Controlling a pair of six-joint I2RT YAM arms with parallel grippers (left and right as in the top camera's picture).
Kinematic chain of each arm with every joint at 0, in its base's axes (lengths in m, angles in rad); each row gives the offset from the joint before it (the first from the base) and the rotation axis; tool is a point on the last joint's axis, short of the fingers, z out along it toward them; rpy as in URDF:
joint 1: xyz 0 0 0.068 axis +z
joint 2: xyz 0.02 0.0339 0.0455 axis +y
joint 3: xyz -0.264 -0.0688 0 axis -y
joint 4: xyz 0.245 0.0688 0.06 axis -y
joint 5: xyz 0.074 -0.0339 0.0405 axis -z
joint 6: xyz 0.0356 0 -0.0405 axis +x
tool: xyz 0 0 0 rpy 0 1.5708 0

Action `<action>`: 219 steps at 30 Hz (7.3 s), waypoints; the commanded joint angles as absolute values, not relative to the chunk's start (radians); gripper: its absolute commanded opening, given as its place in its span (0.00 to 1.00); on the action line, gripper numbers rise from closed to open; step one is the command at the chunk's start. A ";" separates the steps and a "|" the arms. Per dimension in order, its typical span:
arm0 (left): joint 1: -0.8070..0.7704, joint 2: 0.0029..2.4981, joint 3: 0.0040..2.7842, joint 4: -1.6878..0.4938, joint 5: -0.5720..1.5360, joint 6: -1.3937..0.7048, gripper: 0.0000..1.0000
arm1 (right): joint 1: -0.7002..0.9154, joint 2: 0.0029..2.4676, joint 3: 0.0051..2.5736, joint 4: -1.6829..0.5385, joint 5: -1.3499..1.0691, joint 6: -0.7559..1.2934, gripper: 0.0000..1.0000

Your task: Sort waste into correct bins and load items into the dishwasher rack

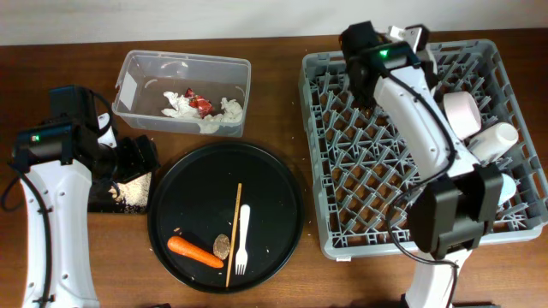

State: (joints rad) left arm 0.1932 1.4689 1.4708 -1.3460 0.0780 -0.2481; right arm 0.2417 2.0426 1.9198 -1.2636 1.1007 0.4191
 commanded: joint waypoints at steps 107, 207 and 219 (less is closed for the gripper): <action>0.105 1.467 1.313 -1.421 0.173 -0.378 0.99 | 0.176 1.455 1.770 -1.586 -0.002 0.357 0.58; -0.341 1.608 1.026 -0.964 0.041 -0.343 0.99 | 0.176 1.455 1.614 -1.590 0.004 0.349 0.71; -0.380 1.608 0.810 -0.893 0.045 -0.396 0.65 | 0.176 1.455 1.614 -1.594 0.004 0.349 0.71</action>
